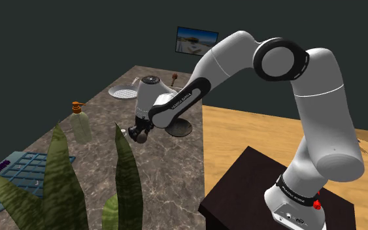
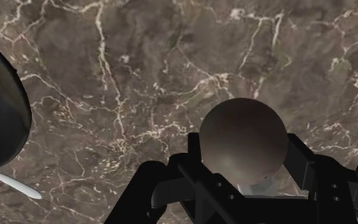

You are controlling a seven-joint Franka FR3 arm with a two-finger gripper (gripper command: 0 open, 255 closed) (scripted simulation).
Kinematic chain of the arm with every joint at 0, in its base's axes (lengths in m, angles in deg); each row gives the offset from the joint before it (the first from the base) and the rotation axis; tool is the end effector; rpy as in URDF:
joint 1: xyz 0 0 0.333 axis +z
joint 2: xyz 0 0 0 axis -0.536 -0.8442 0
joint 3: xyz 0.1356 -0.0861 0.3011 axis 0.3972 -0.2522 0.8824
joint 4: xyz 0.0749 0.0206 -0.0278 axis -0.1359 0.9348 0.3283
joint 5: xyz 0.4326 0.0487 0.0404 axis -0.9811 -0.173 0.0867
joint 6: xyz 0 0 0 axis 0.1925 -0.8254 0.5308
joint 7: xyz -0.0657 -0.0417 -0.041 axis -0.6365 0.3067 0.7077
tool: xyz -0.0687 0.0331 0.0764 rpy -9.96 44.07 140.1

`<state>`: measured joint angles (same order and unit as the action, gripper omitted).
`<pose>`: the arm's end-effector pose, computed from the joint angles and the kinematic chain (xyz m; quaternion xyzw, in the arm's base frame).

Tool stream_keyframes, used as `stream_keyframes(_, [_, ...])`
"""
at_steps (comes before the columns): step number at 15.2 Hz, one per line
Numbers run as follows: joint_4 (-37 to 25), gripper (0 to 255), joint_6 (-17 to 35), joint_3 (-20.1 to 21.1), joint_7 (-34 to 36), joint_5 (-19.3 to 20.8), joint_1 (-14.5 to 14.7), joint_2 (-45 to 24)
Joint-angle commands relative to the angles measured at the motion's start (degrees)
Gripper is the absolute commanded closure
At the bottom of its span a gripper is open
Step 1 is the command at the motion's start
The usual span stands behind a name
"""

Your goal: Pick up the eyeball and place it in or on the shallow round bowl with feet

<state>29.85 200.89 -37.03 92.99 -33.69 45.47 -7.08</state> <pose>0.6686 0.2468 0.2057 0.9936 -0.0091 0.1127 0.0036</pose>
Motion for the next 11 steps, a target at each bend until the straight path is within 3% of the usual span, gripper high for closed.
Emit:
stream_keyframes(1, [0.28,255,-1.06,0.37,-0.40,-0.39,-0.28,1.34])
stream_keyframes(6, [0.35,255,-3.52,1.10,-1.24,-1.28,-0.77,3.88])
stream_keyframes(11, [5.19,255,-0.88,1.32,-7.73,-2.88,-6.78,6.69])
